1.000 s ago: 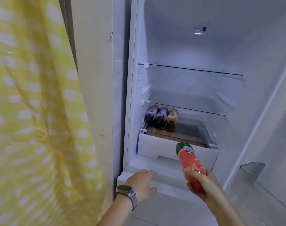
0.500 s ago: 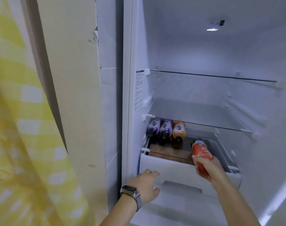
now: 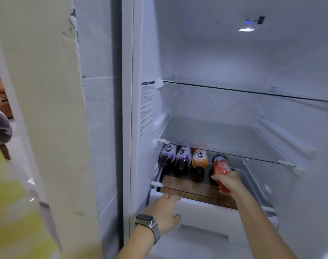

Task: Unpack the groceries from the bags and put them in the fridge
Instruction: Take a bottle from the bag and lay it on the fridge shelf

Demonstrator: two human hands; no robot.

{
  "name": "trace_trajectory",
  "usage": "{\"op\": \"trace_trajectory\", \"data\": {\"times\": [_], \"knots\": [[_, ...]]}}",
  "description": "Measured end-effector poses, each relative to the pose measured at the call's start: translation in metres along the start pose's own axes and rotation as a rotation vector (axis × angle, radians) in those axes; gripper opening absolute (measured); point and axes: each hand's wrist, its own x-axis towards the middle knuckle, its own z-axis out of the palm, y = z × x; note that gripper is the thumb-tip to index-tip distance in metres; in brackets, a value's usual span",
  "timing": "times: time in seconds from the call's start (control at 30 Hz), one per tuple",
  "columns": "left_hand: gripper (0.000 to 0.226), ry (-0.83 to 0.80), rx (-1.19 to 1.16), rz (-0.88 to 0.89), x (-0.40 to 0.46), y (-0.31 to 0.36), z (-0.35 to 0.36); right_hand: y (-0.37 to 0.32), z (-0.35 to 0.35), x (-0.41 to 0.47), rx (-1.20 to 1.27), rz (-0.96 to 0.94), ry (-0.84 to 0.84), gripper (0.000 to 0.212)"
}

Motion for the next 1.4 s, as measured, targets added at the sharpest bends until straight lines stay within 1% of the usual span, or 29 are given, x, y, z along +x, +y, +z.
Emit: {"op": "trace_trajectory", "data": {"times": [0.2,0.33,0.43,0.5,0.53,0.63,0.67,0.73,0.83,0.93,1.0,1.03,1.07,1.1,1.13,1.2,1.27,1.3,1.4], "knots": [[0.056,0.047,-0.057,-0.023,0.010,-0.006,0.008,-0.021,0.009,0.041,-0.266,-0.072,-0.036,0.062],[0.054,0.030,-0.039,-0.044,0.012,-0.006,0.011,-0.018,0.017,0.061,-0.371,-0.127,-0.038,0.068],[0.054,0.023,-0.024,-0.049,0.013,-0.005,0.013,-0.017,0.021,0.069,-0.427,-0.148,-0.031,0.081],[0.054,0.036,-0.031,-0.058,0.014,-0.005,0.012,-0.019,0.021,0.067,-0.448,-0.155,-0.024,0.082],[0.054,0.048,-0.039,-0.061,0.016,-0.005,0.011,-0.021,0.021,0.064,-0.456,-0.162,-0.028,0.077],[0.052,0.082,-0.051,-0.057,0.019,-0.004,0.008,-0.028,0.020,0.058,-0.465,-0.172,-0.069,0.051],[0.052,0.084,-0.052,-0.051,0.020,-0.004,0.008,-0.030,0.021,0.058,-0.469,-0.170,-0.082,0.047],[0.051,0.084,-0.052,-0.046,0.020,-0.003,0.007,-0.032,0.021,0.058,-0.484,-0.158,-0.097,0.045],[0.050,0.098,-0.034,-0.030,0.017,-0.003,0.003,-0.034,0.019,0.057,-0.502,-0.131,-0.109,0.056],[0.050,0.113,-0.023,-0.005,0.010,-0.002,-0.001,-0.031,0.016,0.052,-0.472,-0.105,-0.110,0.081],[0.050,0.111,-0.027,0.011,0.007,-0.003,-0.003,-0.025,0.014,0.043,-0.441,-0.138,0.000,0.099],[0.051,0.102,-0.025,0.018,0.005,-0.004,-0.003,-0.020,0.013,0.037,-0.439,-0.165,0.077,0.103],[0.052,0.086,-0.021,0.022,0.003,-0.005,-0.004,-0.014,0.012,0.028,-0.446,-0.196,0.145,0.103],[0.053,0.067,-0.014,0.026,0.002,-0.007,-0.003,-0.008,0.011,0.016,-0.453,-0.233,0.201,0.099],[0.053,0.048,-0.005,0.032,0.000,-0.008,-0.003,-0.001,0.010,0.002,-0.465,-0.284,0.249,0.090],[0.054,0.012,0.016,0.053,-0.006,-0.011,-0.002,0.012,0.004,-0.031,-0.519,-0.396,0.281,0.065],[0.056,-0.032,0.034,0.075,-0.011,-0.012,0.002,0.027,-0.002,-0.062,-0.597,-0.418,0.185,0.045],[0.057,-0.060,0.039,0.089,-0.013,-0.012,0.005,0.034,-0.004,-0.077,-0.633,-0.392,0.124,0.042],[0.061,-0.152,0.049,0.154,-0.017,-0.005,0.021,0.061,-0.015,-0.121,-0.697,-0.301,-0.011,0.047]]}}
